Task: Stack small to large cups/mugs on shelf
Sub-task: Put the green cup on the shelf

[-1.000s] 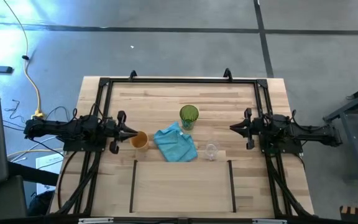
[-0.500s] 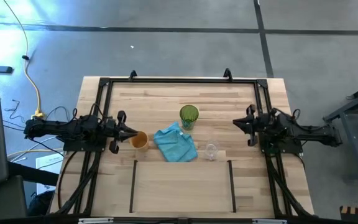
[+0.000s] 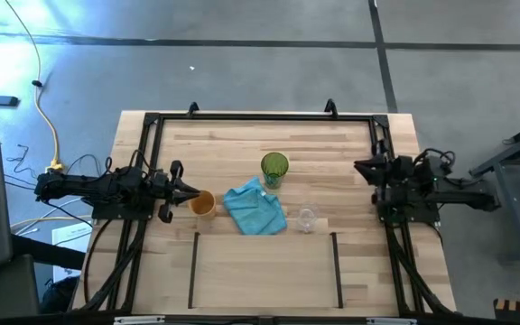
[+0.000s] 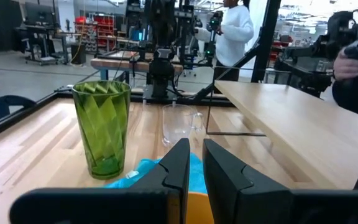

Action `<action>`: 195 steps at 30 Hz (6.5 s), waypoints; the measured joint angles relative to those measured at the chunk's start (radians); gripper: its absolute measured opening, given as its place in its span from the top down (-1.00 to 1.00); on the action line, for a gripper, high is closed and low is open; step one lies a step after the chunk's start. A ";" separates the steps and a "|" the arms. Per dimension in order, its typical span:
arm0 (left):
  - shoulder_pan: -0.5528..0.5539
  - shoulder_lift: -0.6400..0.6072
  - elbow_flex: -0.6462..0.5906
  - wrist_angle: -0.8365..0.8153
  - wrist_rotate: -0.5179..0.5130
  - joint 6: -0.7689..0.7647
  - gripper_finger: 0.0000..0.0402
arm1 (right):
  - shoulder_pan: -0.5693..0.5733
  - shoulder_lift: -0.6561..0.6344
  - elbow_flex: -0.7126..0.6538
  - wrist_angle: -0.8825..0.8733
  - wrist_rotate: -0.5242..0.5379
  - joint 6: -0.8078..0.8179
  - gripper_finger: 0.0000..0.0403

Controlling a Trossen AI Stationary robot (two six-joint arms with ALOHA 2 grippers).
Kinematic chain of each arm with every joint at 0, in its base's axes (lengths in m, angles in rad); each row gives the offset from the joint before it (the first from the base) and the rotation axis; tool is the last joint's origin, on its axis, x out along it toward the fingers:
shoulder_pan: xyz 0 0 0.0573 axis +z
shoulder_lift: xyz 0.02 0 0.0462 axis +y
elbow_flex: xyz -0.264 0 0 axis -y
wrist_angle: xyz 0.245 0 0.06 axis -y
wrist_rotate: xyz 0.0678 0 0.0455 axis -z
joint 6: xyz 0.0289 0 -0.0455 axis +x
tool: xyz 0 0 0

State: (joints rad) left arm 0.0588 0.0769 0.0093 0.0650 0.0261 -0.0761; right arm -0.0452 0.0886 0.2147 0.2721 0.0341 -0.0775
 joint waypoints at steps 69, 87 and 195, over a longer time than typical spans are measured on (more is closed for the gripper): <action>0.000 0.000 0.000 -0.015 -0.012 0.017 0.83 | -0.309 1.458 1.245 -1.099 -0.095 0.331 0.41; 0.000 0.000 0.000 -0.014 -0.064 0.027 0.83 | -0.246 1.482 1.244 -1.145 -0.097 0.417 0.38; 0.000 0.000 0.000 -0.039 -0.060 0.026 0.83 | -0.243 1.523 1.528 -1.482 -0.027 0.390 1.00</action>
State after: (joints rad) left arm 0.0586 0.0765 0.0093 0.0265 -0.0341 -0.0505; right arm -0.2880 1.6112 1.7423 -1.2102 0.0075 0.3130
